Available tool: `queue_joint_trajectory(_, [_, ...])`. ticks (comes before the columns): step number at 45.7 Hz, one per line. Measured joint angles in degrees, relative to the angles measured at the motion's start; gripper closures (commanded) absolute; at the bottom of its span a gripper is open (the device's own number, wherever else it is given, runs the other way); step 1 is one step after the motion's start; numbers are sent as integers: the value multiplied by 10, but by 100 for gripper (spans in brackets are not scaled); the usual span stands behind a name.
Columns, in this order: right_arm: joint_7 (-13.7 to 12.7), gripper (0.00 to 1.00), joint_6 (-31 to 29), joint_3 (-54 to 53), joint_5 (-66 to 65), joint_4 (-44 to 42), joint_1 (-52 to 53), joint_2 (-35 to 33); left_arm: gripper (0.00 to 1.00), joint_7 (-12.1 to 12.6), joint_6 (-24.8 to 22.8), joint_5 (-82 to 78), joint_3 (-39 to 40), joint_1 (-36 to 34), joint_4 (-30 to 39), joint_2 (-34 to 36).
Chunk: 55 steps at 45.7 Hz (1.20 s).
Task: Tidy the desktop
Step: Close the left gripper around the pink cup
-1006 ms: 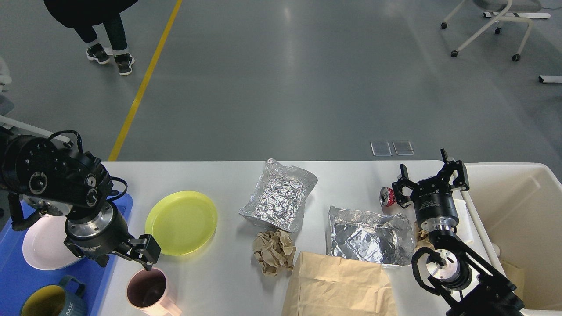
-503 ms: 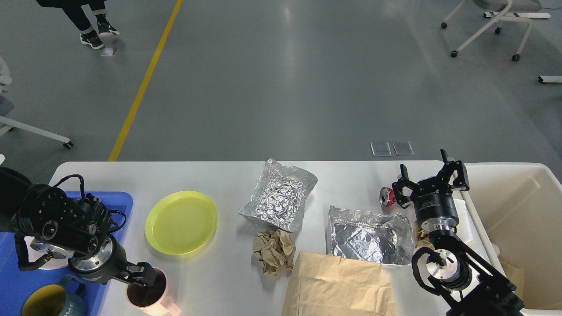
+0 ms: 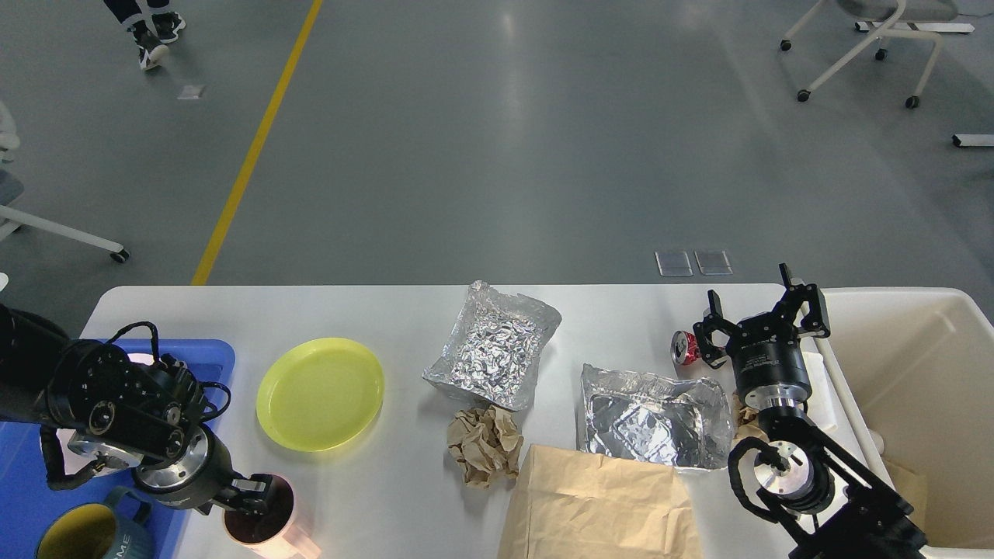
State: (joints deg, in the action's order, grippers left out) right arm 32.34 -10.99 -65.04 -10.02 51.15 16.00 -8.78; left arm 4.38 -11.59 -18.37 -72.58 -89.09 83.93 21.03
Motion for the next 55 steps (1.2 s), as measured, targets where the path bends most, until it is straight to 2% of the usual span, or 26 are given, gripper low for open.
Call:
queue_joint_trajectory(18, [0,0,0,0,0,0,0,0,100,-2,-4,4,1,12,-6,2])
queue_joint_trajectory(33, [0,0,0,0,0,0,0,0,100,-3,-8,20,1,8,-5,6])
queue_joint_trajectory(39, [0,0,0,0,0,0,0,0,100,-3,-19,26,-2,-17,2,15])
queue_joint_trajectory(43, [0,0,0,0,0,0,0,0,100,-3,-54,34,-8,-56,9,24])
queue_joint_trajectory(55, [0,0,0,0,0,0,0,0,100,-3,-240,87,-55,-247,43,37])
